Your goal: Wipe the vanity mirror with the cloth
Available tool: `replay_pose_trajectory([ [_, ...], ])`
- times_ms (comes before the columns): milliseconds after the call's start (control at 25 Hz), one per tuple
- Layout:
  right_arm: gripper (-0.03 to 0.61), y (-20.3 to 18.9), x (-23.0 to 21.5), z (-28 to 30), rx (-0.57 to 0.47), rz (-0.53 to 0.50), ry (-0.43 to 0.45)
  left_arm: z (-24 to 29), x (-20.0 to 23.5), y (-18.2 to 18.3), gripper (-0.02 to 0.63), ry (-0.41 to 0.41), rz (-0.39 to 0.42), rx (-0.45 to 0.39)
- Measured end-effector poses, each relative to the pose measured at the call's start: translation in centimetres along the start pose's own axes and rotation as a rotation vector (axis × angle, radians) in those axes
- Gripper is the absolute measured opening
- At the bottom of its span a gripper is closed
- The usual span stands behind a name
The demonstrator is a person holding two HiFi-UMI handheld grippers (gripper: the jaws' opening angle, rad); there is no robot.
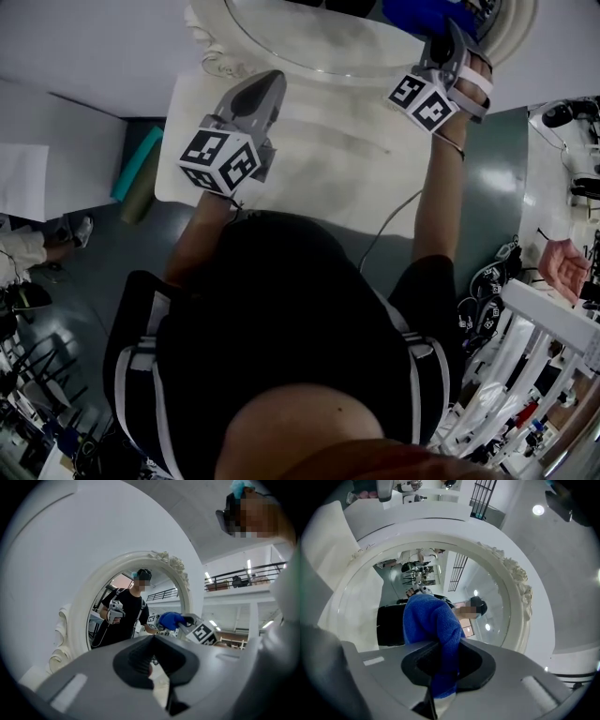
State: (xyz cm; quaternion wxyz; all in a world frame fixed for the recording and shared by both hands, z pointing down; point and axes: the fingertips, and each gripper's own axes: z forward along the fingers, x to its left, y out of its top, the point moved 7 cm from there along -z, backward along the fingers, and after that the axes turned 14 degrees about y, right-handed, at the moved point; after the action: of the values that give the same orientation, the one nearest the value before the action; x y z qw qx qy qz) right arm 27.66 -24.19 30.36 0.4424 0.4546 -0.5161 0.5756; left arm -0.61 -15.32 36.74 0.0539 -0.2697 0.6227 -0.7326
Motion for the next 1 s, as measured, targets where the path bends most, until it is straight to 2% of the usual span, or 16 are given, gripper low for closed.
replay_pose_trajectory([
  [520,0.066,-3.0,11.5,0.7,0.093,0.134,0.199,0.4,-0.1,-1.3,0.009,-0.004,0.008,0.038],
  [720,0.067,-3.5,16.2,0.9,0.129,0.159,0.308,0.3,0.2,-1.5,0.009,0.005,-0.005,0.052],
  [1000,0.069,-3.3,19.1,1.3,0.187,0.176,0.414,0.7,0.0,-1.9,0.009,0.01,-0.005,0.061],
])
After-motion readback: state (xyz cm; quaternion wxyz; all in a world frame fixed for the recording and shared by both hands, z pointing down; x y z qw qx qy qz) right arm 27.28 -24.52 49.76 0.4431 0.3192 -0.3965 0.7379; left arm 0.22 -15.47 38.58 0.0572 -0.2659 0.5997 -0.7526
